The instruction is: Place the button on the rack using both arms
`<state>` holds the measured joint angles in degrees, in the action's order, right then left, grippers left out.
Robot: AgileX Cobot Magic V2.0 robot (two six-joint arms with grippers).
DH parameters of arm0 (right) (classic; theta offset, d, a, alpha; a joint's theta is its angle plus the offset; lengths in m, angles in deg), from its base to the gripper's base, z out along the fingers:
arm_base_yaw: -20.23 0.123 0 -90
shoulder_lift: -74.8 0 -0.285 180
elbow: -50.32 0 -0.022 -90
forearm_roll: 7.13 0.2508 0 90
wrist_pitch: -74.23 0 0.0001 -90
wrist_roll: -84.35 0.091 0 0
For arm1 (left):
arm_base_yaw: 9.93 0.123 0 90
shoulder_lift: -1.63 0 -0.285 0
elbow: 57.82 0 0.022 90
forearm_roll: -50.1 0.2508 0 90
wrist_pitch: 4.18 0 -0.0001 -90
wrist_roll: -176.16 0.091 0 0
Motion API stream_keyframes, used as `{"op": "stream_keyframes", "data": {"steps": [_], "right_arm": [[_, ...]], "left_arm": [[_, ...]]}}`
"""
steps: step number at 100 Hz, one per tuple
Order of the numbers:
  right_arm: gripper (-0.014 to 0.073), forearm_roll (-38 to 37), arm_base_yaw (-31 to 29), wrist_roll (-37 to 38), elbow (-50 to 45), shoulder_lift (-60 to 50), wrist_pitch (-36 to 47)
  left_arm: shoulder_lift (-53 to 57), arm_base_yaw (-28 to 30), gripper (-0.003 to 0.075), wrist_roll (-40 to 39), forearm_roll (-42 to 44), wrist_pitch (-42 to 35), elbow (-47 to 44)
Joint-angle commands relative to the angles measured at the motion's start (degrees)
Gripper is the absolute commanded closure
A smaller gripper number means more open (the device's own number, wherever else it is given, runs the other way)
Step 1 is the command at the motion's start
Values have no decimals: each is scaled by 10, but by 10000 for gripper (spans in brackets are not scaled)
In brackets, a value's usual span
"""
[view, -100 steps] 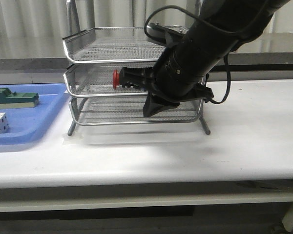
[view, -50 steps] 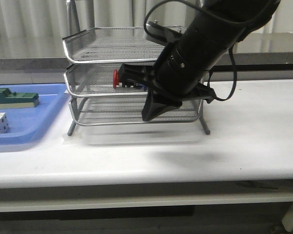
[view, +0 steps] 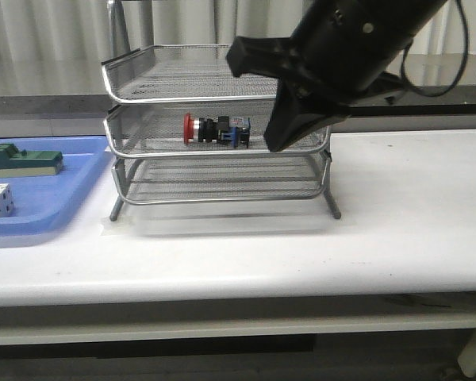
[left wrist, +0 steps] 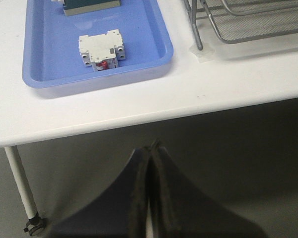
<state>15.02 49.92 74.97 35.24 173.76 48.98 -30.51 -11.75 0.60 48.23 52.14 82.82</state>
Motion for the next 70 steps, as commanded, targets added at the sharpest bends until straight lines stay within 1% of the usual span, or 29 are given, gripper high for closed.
{"op": "stream_keyframes", "data": {"steps": [1, 13, 33, 46, 70], "right_arm": [[654, -8, -13, 2, -16, -69, 37], [654, -9, -46, 2, -60, -128, 39], [654, -31, -121, 2, -127, -234, 39], [654, -32, -164, 2, -161, -305, 32], [654, -37, -209, 2, -226, -440, 30]], "left_arm": [[-5, 1, 741, -6, -7, -34, 14], [-5, 1, 741, -6, -7, -34, 14], [-5, 1, 741, -6, -7, -34, 14], [-5, 1, 741, -6, -7, -34, 14], [-5, 1, 741, -6, -7, -34, 14]]}}
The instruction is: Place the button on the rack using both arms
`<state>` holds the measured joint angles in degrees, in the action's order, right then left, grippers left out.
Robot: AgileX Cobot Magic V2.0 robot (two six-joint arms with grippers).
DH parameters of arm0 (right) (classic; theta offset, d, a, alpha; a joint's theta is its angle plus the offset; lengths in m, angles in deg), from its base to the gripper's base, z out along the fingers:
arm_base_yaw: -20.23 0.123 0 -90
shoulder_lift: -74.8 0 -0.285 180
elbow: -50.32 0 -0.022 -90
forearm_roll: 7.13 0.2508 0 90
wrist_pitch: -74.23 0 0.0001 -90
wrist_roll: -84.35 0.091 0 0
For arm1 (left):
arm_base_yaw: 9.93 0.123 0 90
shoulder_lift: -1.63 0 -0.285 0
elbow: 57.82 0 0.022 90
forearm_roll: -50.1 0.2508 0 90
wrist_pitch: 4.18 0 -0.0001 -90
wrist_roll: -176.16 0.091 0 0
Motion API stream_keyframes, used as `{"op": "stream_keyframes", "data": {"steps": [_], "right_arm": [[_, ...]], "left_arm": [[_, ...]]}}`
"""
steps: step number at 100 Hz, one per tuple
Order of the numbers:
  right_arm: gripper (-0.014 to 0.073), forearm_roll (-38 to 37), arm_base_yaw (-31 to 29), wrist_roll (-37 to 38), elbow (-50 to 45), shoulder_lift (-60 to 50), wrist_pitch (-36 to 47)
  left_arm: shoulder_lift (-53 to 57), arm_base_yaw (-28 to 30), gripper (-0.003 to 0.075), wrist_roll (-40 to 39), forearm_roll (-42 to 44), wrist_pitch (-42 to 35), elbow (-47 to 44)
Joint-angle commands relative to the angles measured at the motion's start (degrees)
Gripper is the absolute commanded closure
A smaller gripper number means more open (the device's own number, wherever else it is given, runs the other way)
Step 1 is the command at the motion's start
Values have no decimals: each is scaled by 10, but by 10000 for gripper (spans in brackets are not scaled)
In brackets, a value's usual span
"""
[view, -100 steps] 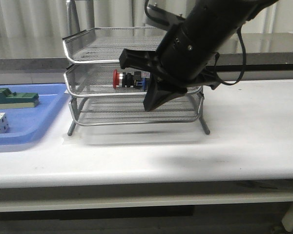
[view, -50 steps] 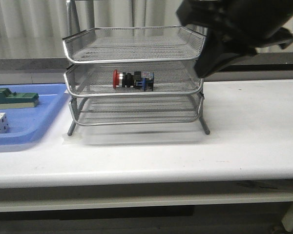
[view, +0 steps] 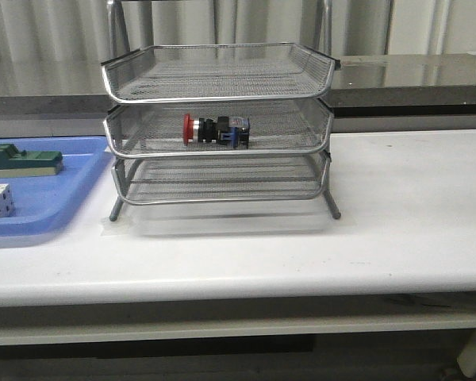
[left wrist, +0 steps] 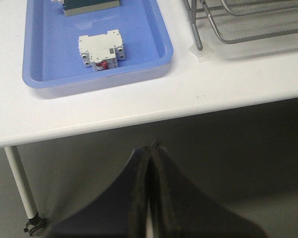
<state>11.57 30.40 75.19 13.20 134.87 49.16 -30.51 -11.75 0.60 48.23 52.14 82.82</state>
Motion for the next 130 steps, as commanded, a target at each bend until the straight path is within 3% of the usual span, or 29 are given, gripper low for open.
{"op": "stream_keyframes", "data": {"steps": [1, 41, 100, 130], "right_arm": [[654, -3, -14, 0, -8, -59, 28], [654, -13, -23, 0, -51, -230, -27], [654, -16, -23, -1, -52, -240, -22], [654, -84, -23, 7, -106, -289, 42]], "left_arm": [[-5, 1, 741, -6, -7, -34, 14], [-5, 1, 741, -6, -7, -34, 14], [-5, 1, 741, -6, -7, -34, 14], [-5, 1, 741, -6, -7, -34, 14]]}}
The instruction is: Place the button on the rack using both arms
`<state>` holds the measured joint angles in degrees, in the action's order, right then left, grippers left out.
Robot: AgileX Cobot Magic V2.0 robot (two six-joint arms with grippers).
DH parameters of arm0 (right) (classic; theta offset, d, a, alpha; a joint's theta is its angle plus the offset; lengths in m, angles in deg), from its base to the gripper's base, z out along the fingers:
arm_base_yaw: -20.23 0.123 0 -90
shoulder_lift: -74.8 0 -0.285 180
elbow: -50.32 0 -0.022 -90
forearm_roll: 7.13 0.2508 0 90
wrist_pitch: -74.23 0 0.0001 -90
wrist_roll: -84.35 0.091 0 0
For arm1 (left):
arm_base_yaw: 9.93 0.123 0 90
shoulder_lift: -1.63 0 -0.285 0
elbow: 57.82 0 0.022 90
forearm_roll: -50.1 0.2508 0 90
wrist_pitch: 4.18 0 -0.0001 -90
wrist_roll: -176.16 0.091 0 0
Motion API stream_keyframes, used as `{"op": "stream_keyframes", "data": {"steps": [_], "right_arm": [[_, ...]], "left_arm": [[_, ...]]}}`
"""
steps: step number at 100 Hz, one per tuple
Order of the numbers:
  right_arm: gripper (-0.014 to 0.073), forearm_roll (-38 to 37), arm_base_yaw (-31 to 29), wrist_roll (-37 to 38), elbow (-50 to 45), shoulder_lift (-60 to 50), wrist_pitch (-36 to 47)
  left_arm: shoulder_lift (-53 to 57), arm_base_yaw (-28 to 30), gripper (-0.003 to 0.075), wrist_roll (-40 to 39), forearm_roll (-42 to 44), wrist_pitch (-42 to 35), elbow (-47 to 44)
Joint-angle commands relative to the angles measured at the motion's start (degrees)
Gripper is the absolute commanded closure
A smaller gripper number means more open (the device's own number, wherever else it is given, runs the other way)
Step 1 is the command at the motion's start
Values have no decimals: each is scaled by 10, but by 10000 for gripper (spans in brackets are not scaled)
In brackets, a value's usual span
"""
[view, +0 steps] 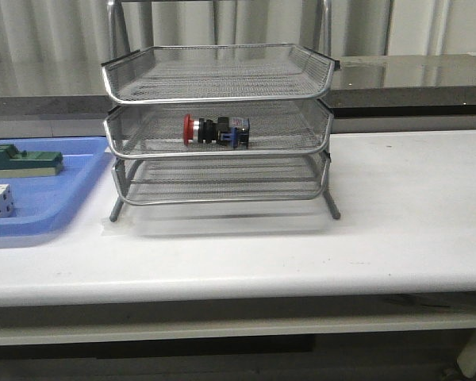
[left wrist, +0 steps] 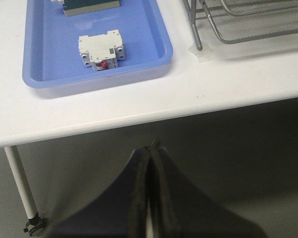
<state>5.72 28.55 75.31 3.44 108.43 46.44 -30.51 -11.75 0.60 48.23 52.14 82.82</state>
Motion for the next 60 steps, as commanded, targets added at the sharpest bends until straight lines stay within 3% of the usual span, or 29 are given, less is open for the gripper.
{"op": "stream_keyframes", "data": {"steps": [1, 26, 60], "right_arm": [[654, -31, -5, 7, -11, -27, 74], [654, -128, -5, 80, -129, -135, 161], [654, -128, -42, 97, -249, -256, 182]], "left_arm": [[-5, 1, 741, -6, -7, -34, 14], [-5, 1, 741, -6, -7, -34, 14], [-5, 1, 741, -6, -7, -34, 14]]}}
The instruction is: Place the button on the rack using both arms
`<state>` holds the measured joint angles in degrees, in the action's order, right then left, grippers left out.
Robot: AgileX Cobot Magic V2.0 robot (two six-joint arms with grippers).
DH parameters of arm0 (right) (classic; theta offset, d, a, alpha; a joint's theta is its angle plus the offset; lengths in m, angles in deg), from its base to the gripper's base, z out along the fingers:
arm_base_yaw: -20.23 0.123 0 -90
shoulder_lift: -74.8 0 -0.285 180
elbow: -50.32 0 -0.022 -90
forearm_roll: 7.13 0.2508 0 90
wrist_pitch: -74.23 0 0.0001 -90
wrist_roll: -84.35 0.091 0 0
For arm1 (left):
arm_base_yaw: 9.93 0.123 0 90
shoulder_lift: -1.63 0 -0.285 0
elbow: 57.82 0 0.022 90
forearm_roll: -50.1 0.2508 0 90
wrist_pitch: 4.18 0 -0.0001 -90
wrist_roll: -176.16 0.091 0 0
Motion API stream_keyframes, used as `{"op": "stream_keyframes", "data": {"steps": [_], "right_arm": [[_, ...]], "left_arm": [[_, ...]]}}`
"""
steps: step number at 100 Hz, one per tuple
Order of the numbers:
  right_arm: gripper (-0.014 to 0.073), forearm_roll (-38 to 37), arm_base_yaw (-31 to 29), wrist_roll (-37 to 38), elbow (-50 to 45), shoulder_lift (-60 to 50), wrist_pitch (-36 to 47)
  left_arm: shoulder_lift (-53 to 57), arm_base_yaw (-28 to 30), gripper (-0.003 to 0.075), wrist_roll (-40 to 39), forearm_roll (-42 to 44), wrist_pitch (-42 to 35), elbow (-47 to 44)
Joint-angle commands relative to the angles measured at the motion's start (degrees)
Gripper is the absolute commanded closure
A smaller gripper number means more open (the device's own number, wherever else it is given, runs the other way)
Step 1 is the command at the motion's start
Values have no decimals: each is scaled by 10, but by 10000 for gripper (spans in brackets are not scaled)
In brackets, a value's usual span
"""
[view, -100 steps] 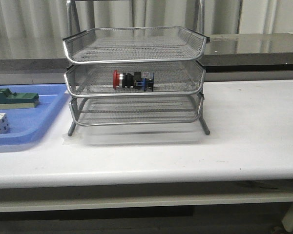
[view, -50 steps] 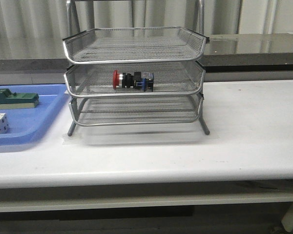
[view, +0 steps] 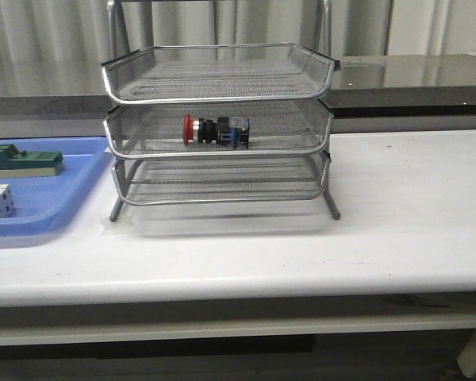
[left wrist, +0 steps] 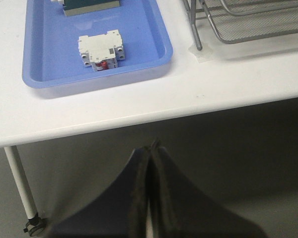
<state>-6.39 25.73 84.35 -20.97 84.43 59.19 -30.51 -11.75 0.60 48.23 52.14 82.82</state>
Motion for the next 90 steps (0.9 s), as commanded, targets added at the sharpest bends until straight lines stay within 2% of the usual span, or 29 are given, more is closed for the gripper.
{"op": "stream_keyframes", "data": {"steps": [1, 29, 90], "right_arm": [[654, -7, -15, 7, -9, -20, 54], [654, -7, -22, 7, -65, -36, 82], [654, -7, -22, 6, -64, -36, 84]], "left_arm": [[-5, 1, 741, -6, -7, -34, 14], [-5, 1, 741, -6, -7, -34, 14], [-5, 1, 741, -6, -7, -34, 14]]}}
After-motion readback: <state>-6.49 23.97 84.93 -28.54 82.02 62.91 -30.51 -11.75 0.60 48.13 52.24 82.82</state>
